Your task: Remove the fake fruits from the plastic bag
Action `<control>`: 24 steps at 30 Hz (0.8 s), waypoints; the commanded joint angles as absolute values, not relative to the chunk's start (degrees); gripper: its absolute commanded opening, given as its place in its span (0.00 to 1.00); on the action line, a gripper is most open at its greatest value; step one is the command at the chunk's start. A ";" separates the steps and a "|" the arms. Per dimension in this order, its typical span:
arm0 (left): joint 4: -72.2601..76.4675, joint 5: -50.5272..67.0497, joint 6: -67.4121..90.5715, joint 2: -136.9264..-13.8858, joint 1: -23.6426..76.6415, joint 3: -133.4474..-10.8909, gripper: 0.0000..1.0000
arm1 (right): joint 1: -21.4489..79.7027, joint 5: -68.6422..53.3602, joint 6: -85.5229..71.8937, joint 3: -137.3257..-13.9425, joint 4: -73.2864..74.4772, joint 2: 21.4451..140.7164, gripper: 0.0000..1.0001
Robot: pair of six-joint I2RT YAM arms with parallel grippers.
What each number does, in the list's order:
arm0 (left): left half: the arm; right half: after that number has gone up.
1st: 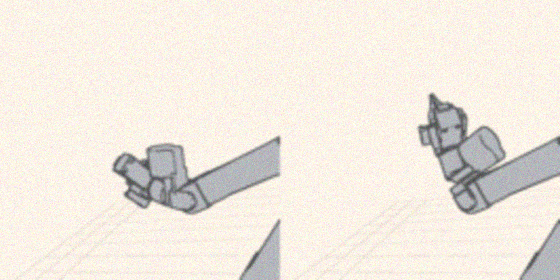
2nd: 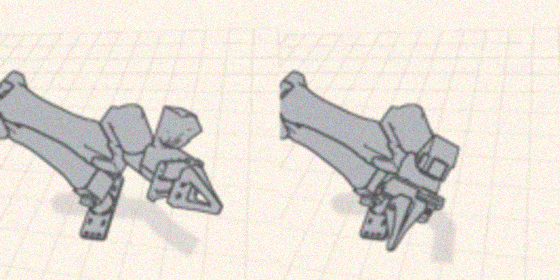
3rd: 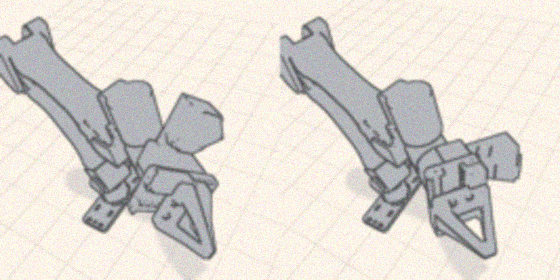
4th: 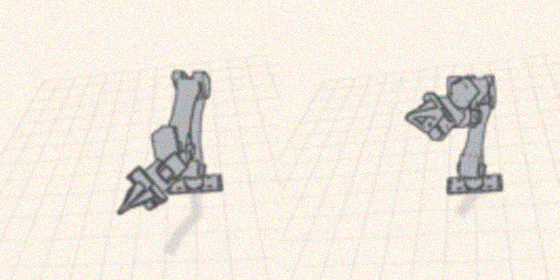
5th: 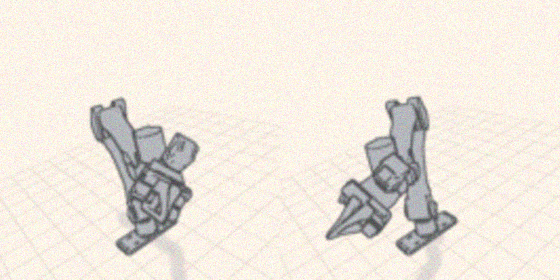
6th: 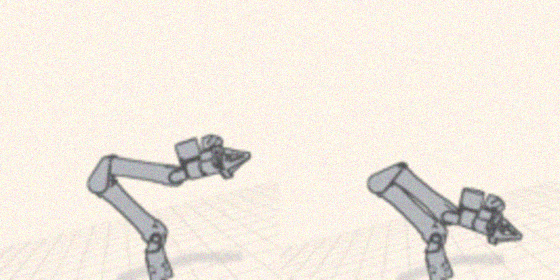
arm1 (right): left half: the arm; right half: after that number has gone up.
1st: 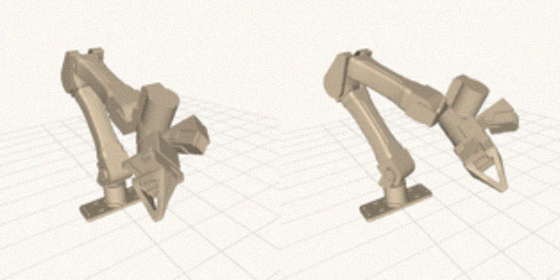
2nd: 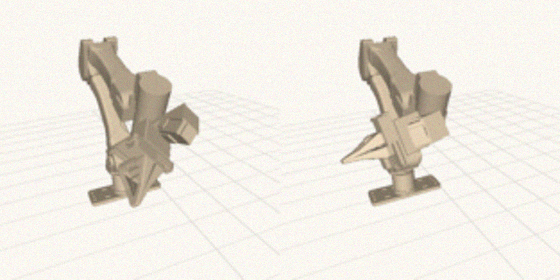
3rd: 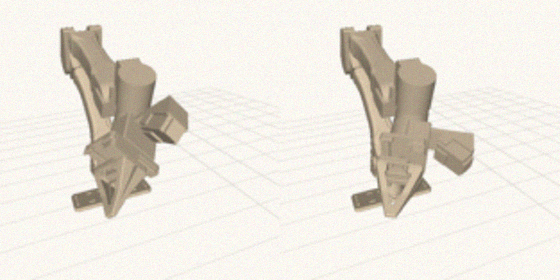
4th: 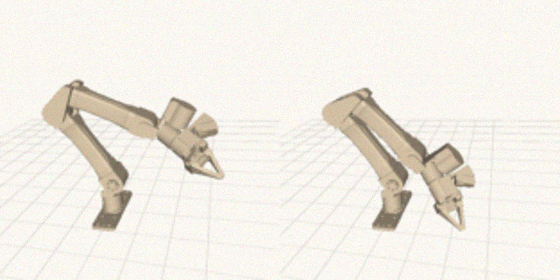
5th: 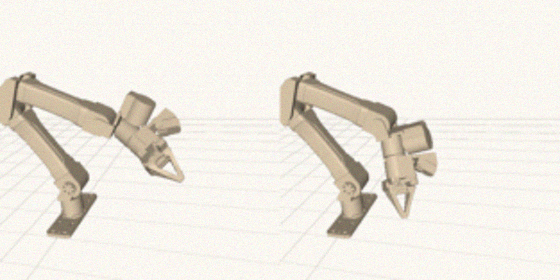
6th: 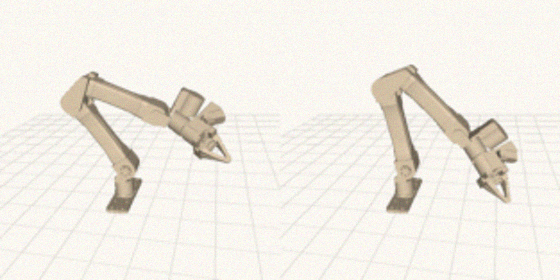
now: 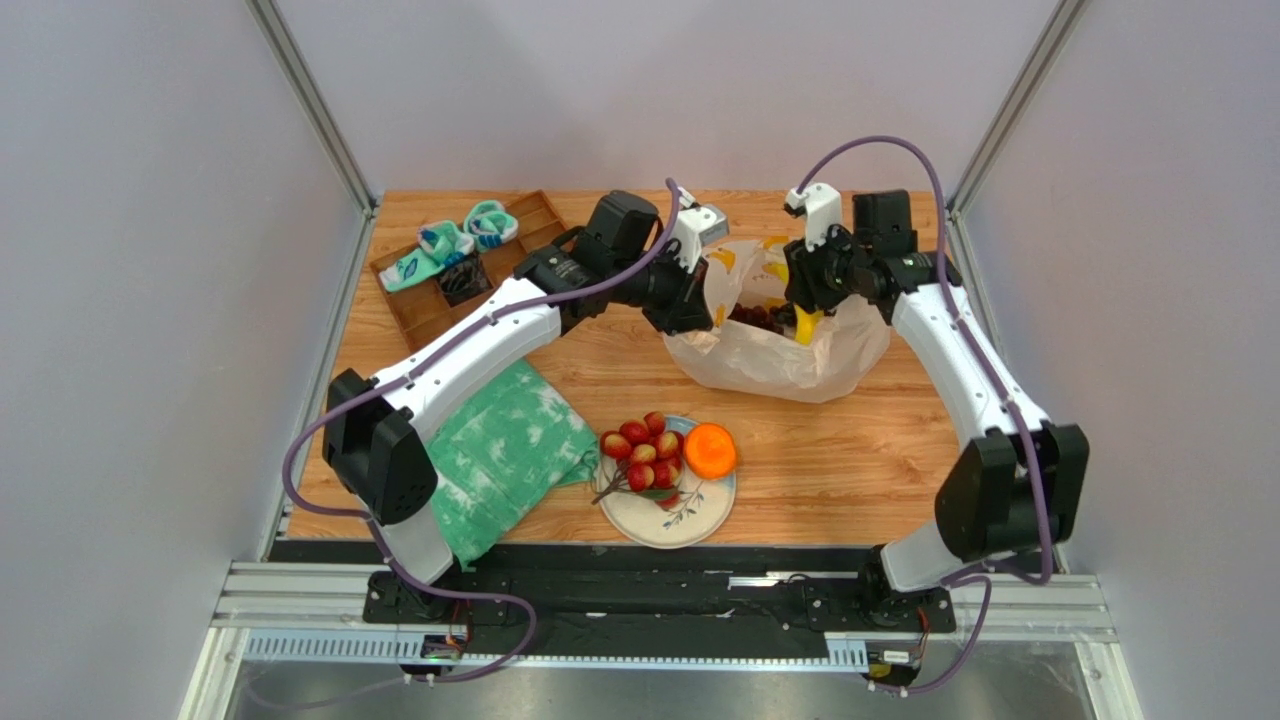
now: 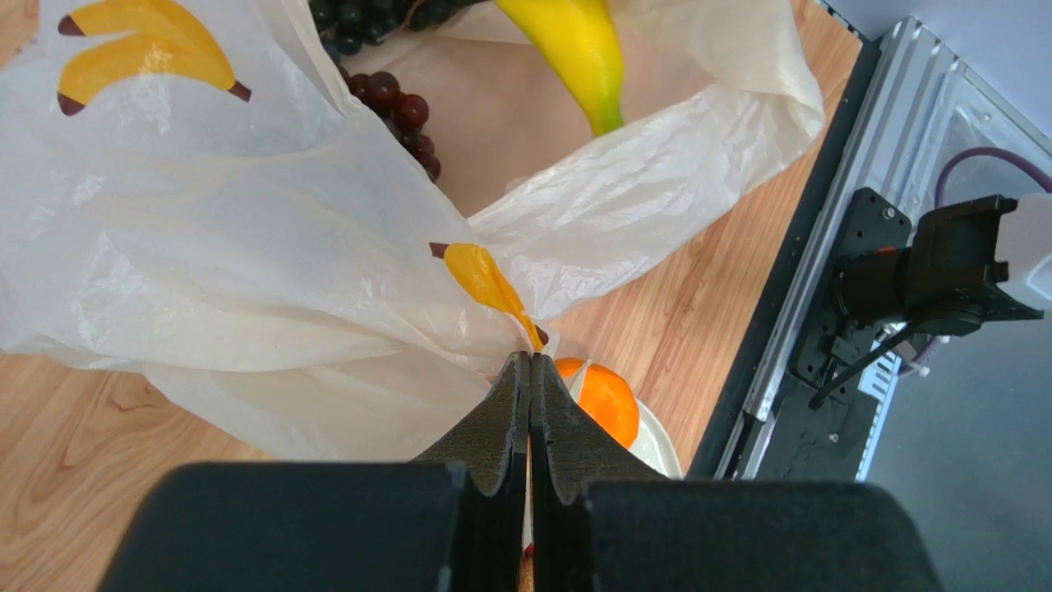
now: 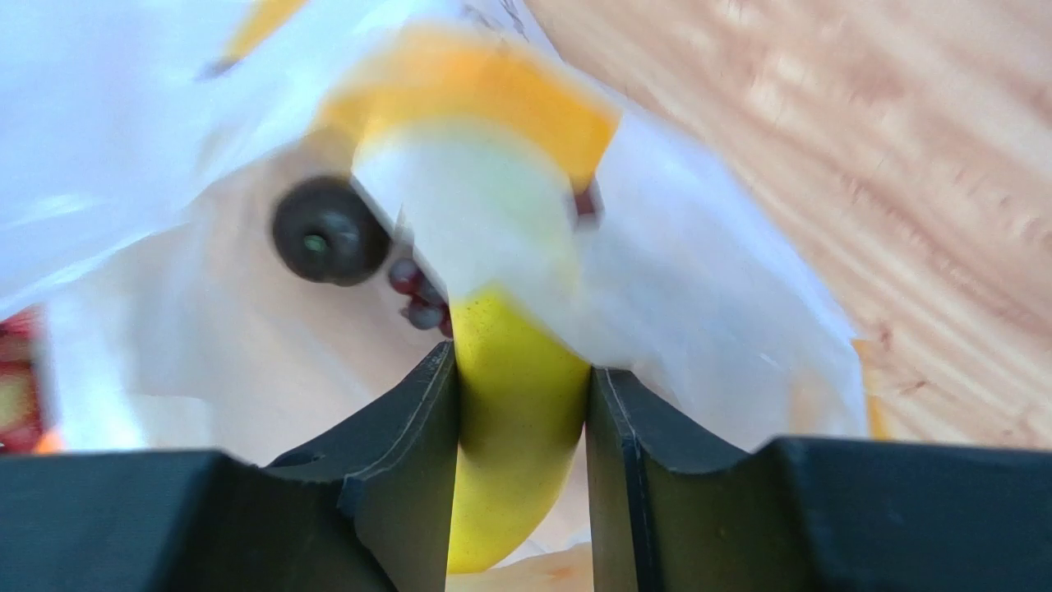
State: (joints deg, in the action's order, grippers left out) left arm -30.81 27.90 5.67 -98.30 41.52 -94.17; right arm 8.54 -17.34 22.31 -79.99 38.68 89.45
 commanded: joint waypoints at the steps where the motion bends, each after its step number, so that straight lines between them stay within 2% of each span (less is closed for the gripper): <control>1: -30.23 27.51 4.92 -99.05 41.84 -98.61 0.00 | 8.44 -21.80 21.35 -74.02 36.31 84.47 0.27; 6: -31.11 25.76 3.78 -99.75 41.75 -100.89 0.00 | 7.65 -17.92 22.41 -71.46 36.47 81.66 0.26; 12: -32.16 26.19 0.63 -100.19 41.13 -105.10 0.00 | 7.73 -30.75 29.44 -76.37 47.01 76.48 0.29; 15: -32.78 26.98 0.35 -99.67 40.70 -107.39 0.28 | 7.82 -35.67 30.76 -77.87 47.99 72.69 0.30; 16: -32.70 27.16 0.26 -99.23 40.61 -107.84 0.49 | 7.74 -37.08 29.89 -78.22 47.99 71.21 0.30; 17: -32.61 27.16 0.26 -98.10 40.52 -108.10 0.56 | 7.82 -37.96 29.53 -78.83 47.99 70.76 0.30; 19: -33.04 27.25 0.09 -97.04 40.08 -109.59 0.67 | 7.82 -41.02 28.39 -79.19 47.55 69.88 0.31; 24: -36.03 29.27 -4.56 -93.96 38.15 -112.41 0.70 | 8.09 -45.70 23.83 -80.94 45.10 69.26 0.32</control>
